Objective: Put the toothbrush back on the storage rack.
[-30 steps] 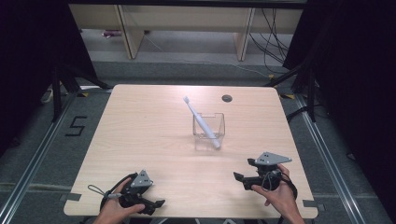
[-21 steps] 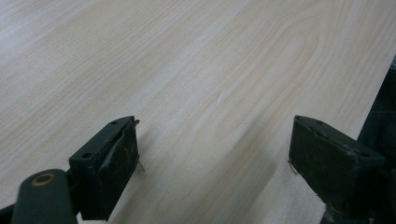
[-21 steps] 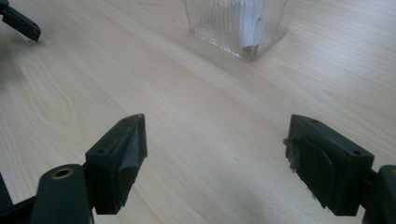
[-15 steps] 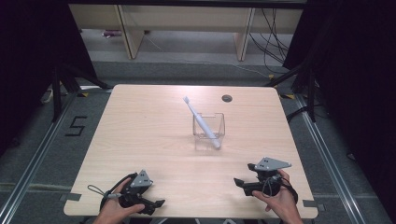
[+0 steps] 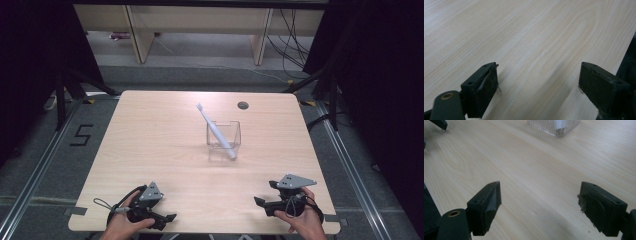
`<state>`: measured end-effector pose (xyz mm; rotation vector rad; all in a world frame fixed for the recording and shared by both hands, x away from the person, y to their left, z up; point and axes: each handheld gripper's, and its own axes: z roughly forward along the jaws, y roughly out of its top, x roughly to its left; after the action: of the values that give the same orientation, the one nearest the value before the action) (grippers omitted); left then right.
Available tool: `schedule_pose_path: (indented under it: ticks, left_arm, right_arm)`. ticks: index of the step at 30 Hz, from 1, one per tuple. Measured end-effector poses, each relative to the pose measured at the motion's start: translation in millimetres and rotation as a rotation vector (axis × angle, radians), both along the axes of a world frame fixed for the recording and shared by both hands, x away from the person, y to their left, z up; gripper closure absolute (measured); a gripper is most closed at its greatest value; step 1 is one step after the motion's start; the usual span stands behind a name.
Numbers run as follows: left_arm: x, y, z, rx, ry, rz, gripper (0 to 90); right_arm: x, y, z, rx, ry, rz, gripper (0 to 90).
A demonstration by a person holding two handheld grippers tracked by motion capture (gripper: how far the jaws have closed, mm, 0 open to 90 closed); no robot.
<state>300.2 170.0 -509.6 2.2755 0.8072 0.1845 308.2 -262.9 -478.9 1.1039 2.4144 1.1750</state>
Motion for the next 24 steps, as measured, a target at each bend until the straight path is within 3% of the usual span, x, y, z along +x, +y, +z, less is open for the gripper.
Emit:
schedule_pose_path:
  ticks: [2, 3, 4, 5, 6, 7, 9, 14, 17, 18, 20, 21, 24]
  left_arm:
    - [0.1, -0.1, 0.1, 0.000, 0.002, -0.003, 15.1]
    - [0.4, 0.2, 0.1, 0.004, 0.001, -0.003, 15.2]
    - [0.6, 0.1, -0.1, 0.004, 0.000, 0.002, 15.1]
    - [0.3, -0.2, -0.2, -0.001, 0.003, 0.002, 15.1]
    - [0.4, 0.1, 0.2, 0.003, 0.004, -0.006, 15.1]
    - [0.3, 0.0, 0.2, 0.000, 0.003, -0.004, 15.1]
    - [0.4, 0.3, 0.3, 0.004, -0.002, 0.000, 15.1]
    - [0.5, 0.3, 0.2, 0.002, -0.001, 0.001, 15.1]
    - [0.8, 0.5, 0.4, 0.002, -0.003, 0.002, 15.0]
    - [0.9, 0.5, 0.2, 0.001, -0.003, 0.002, 14.9]
    - [1.0, 0.4, -0.5, 0.000, 0.004, -0.002, 15.0]
    - [1.2, 0.0, -1.1, 0.004, 0.003, 0.007, 15.0]
    - [0.2, -0.3, -0.3, -0.003, 0.003, -0.002, 14.9]
  right_arm:
    - [0.1, -2.1, -1.1, 0.005, 0.009, 0.022, 18.6]
    - [-4.4, -1.2, -0.7, 0.010, 0.036, -0.022, 18.2]
    - [-3.0, -3.2, -1.7, -0.003, 0.009, -0.005, 18.0]
    - [-5.1, -1.9, -3.1, 0.023, 0.033, -0.020, 17.2]
    - [-5.9, -2.3, -2.9, 0.012, 0.041, -0.023, 16.1]
    - [-3.6, -4.0, -4.2, -0.002, 0.021, 0.012, 15.7]
    - [-3.8, -5.1, -4.5, -0.019, 0.000, 0.013, 15.7]
    - [-7.0, -6.2, -5.9, -0.016, 0.022, 0.005, 15.7]
    - [-6.6, -8.8, -8.0, -0.013, 0.049, 0.041, 15.7]
    - [-7.1, -9.0, -8.5, -0.018, 0.037, 0.029, 15.7]
    - [-11.4, -9.1, -7.7, -0.016, 0.064, -0.006, 15.7]
    - [-8.4, -11.2, -9.0, -0.024, 0.032, 0.026, 15.7]
    - [-8.3, -12.3, -10.2, -0.027, 0.045, 0.018, 15.7]
